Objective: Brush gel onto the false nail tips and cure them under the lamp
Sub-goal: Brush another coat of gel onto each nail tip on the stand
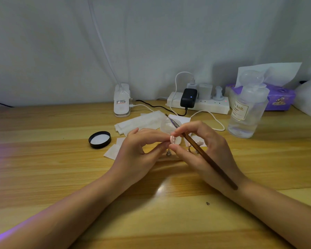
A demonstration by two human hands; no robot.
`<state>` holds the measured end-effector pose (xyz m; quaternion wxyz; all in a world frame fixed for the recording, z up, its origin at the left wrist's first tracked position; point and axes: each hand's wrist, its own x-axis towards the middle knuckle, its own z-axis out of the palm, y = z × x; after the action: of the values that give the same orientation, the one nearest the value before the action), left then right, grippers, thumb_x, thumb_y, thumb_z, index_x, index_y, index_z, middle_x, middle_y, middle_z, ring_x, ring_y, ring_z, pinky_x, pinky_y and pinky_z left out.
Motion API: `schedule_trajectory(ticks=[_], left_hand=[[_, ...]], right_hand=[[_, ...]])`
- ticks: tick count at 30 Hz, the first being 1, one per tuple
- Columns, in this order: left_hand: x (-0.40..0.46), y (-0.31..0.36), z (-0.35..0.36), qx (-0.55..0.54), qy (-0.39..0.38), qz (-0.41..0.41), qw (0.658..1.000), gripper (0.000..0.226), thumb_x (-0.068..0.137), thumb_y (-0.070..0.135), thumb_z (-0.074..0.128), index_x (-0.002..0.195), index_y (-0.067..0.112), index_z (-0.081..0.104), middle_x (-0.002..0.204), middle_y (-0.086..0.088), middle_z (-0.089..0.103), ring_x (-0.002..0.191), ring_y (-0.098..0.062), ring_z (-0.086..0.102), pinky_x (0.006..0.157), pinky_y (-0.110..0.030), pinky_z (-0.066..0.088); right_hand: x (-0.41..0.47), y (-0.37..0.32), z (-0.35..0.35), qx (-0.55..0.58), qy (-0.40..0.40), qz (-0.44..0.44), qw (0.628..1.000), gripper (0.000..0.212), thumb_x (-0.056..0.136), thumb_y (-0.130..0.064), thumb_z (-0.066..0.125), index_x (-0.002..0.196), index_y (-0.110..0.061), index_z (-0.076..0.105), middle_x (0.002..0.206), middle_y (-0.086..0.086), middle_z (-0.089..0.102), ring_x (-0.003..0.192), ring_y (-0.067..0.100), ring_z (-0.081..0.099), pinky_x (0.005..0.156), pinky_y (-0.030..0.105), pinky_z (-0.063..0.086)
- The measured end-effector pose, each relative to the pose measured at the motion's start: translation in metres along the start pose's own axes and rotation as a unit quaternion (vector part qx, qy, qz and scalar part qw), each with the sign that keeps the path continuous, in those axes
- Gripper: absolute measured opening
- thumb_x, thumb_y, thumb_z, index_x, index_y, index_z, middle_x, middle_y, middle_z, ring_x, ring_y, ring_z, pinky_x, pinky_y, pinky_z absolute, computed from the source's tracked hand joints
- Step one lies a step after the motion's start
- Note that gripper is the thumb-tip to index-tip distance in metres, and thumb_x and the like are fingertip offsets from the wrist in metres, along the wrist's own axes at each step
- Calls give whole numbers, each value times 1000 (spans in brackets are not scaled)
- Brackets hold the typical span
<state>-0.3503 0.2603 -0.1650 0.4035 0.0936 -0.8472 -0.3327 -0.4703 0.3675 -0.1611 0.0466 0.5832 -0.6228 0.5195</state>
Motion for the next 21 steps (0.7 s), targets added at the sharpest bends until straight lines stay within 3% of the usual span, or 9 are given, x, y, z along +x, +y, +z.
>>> schedule_trajectory(ticks=[2, 4, 7, 8, 10, 14, 19, 21], left_hand=[[0, 1, 0, -4, 2, 1, 1000, 27, 74, 21, 67, 101, 27, 68, 95, 19, 66, 97, -7, 62, 91, -61, 40], [1, 1, 1, -4, -8, 12, 1000, 27, 74, 26, 71, 100, 26, 67, 98, 15, 67, 98, -6, 62, 91, -52, 45], [0, -2, 0, 12, -33, 4, 999, 36, 71, 33, 75, 102, 21, 62, 98, 12, 64, 95, 0, 58, 86, -17, 45], [0, -3, 0, 18, -41, -14, 999, 37, 69, 37, 72, 101, 22, 59, 97, 12, 62, 94, 1, 56, 82, -11, 43], [-1, -4, 0, 30, -56, -55, 996, 40, 64, 45, 68, 98, 28, 54, 95, 14, 59, 93, 1, 54, 79, -12, 43], [0, -8, 0, 52, -93, -121, 987, 47, 55, 55, 64, 94, 39, 44, 92, 16, 58, 91, 5, 53, 78, -14, 44], [0, -11, 1, 68, -115, -149, 980, 40, 65, 41, 75, 90, 41, 43, 88, 18, 62, 90, 1, 55, 83, -24, 43], [-1, -12, 1, 68, -119, -150, 979, 39, 66, 40, 75, 89, 41, 43, 89, 16, 64, 90, 1, 55, 83, -21, 42]], right_hand=[[-1, 1, 0, 3, 2, -2, 1000, 23, 73, -28, 67, 93, -28, 56, 90, -17, 59, 91, 0, 55, 79, 8, 40], [-1, 2, -3, 21, 10, 10, 1000, 23, 73, -27, 68, 92, -29, 56, 91, -15, 61, 89, -1, 56, 79, 8, 41], [2, 6, -10, 23, 15, 28, 999, 21, 74, -26, 71, 91, -26, 59, 90, -15, 62, 90, 2, 57, 79, 21, 47], [2, 7, -13, 13, 4, 33, 999, 21, 75, -25, 73, 91, -26, 59, 90, -15, 62, 90, 4, 57, 79, 28, 49], [3, 10, -18, -20, -25, 26, 999, 22, 76, -20, 75, 89, -27, 59, 89, -16, 61, 90, 4, 55, 82, 36, 47], [4, 16, -20, -75, -61, 3, 995, 22, 74, -20, 76, 88, -27, 60, 88, -21, 59, 90, 0, 51, 85, 32, 40], [5, 20, -16, -109, -76, -17, 991, 18, 72, -33, 67, 87, -24, 64, 86, -16, 61, 89, 0, 51, 86, 22, 34], [4, 21, -16, -126, -84, -28, 988, 18, 72, -34, 66, 87, -25, 63, 85, -15, 61, 86, 2, 53, 87, 21, 33]])
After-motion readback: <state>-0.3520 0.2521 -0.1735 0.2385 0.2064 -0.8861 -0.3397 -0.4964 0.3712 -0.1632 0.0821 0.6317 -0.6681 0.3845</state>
